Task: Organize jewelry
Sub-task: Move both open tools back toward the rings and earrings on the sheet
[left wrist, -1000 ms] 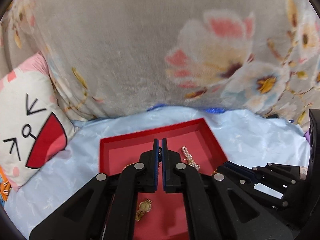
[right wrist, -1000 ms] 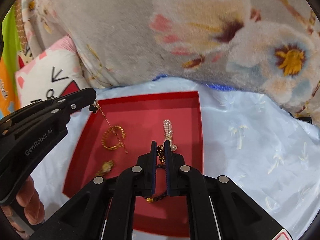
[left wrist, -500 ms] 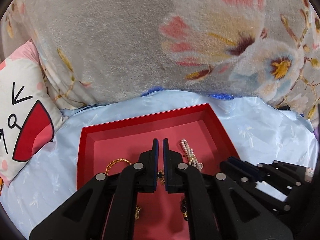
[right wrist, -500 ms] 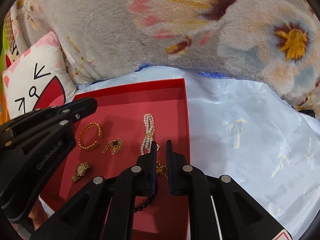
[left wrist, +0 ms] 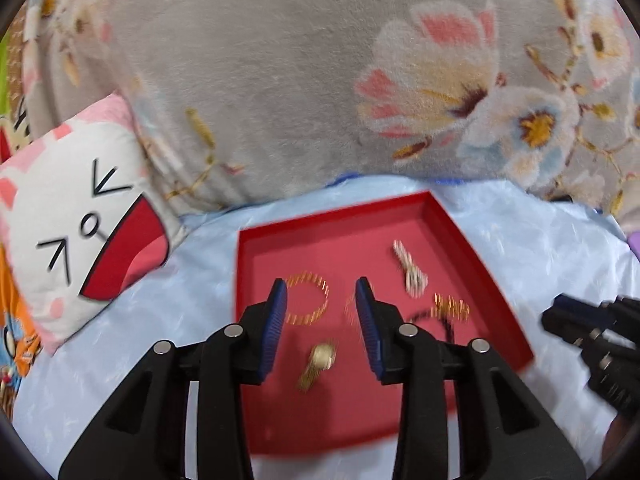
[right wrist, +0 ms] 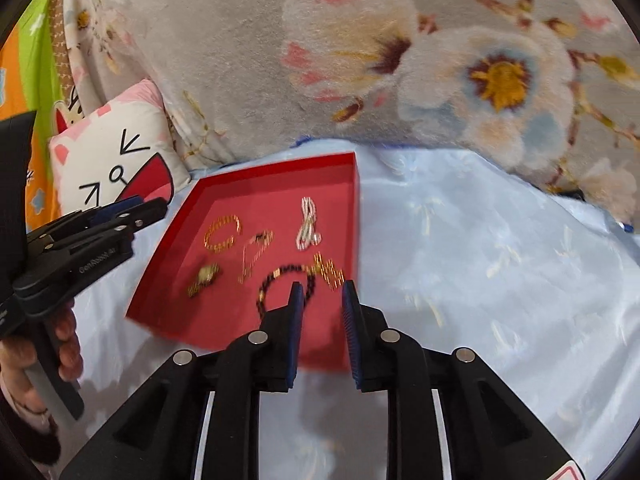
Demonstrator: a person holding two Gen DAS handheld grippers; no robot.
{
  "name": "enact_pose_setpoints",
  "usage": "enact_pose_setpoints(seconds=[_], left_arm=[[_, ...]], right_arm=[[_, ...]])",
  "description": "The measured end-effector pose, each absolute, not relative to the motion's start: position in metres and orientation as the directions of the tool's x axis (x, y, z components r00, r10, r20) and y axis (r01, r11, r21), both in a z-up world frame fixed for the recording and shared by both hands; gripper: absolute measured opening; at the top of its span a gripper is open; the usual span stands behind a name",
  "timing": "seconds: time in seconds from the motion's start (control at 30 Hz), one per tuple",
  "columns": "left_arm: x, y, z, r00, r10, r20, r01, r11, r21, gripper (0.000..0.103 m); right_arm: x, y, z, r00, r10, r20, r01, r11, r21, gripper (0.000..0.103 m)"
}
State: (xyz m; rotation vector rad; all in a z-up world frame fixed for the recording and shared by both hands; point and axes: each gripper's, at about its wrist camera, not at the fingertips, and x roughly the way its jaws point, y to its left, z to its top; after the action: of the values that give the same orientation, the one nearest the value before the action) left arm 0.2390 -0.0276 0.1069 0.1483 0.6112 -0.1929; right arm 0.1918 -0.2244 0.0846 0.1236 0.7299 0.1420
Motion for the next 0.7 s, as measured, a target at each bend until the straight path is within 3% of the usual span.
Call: enact_pose_setpoints(seconds=[0.33,0.7], left_arm=[[0.155,-0.008,0.064,0.753,-0.147,-0.642,0.245,0.967,0.066,0.034],[0.113,-0.007,0.028,0.715,-0.145,-0.684,0.225,0.974,0.029,0.034]], right_arm=[[0.102,-0.220,0.048,0.705,0.120,-0.699,-0.074,0.993,0.096,0.021],[0.067,-0.190,0.027,0.665,0.180,-0.725,-0.129,0.984,0.126,0.028]])
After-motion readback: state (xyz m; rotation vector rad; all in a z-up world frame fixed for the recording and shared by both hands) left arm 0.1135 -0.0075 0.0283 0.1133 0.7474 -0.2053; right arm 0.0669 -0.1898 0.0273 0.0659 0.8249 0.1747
